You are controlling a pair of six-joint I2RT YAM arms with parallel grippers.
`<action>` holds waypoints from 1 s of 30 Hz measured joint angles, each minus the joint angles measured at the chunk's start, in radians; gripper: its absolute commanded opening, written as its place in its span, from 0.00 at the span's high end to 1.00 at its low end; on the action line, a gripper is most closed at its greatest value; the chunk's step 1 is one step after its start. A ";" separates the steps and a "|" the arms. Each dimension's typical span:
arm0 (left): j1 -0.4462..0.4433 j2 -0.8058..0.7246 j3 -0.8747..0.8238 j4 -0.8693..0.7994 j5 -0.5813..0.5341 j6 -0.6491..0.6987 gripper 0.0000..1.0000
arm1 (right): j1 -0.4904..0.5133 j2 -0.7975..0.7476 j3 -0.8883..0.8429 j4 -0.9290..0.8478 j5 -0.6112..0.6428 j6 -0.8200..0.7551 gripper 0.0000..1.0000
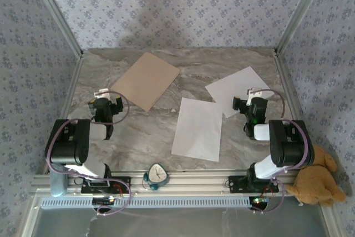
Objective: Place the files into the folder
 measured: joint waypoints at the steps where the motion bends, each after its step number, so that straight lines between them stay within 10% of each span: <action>1: 0.000 0.000 0.000 0.000 0.000 0.000 0.00 | 0.000 0.000 0.000 0.000 0.000 0.000 0.00; 30: -0.023 -0.109 0.034 -0.151 -0.040 0.000 0.00 | -0.026 -0.071 -0.003 -0.037 0.000 0.012 0.00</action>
